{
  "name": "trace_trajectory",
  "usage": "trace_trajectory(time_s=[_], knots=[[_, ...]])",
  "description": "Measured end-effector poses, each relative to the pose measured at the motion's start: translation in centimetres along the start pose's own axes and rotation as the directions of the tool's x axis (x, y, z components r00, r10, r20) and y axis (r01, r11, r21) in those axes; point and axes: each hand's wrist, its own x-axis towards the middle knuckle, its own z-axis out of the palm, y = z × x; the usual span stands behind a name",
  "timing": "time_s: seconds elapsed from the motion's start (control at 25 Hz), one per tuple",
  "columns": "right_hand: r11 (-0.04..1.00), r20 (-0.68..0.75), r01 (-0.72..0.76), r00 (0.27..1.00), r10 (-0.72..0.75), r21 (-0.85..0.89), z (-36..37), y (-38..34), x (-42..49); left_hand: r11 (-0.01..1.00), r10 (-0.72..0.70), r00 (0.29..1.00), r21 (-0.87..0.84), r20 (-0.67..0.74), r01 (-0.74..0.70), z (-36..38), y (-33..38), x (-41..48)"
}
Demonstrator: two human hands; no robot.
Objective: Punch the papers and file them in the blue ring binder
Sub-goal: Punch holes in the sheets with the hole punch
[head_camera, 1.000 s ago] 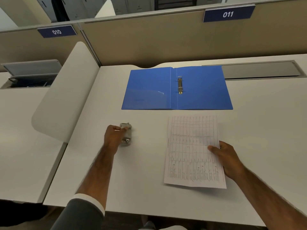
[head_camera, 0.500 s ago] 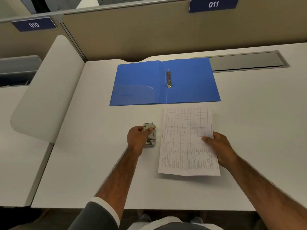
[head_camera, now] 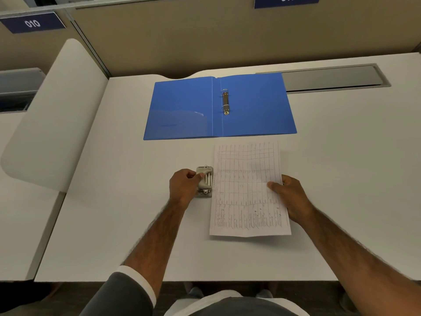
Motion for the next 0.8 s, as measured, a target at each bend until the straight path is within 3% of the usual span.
trace_trajectory(time_s=[0.52,0.8], knots=[[0.998,0.029,0.027,0.999,-0.026,-0.058,0.9,-0.5,1.2,0.998,0.039,0.998,0.040,0.057,-0.042,0.0,-0.5,0.6],[0.997,0.046,0.019,0.999,-0.015,-0.080,0.6,-0.7,1.6,0.956,0.148,0.988,0.247,0.049,-0.155,0.1,-0.2,0.5]])
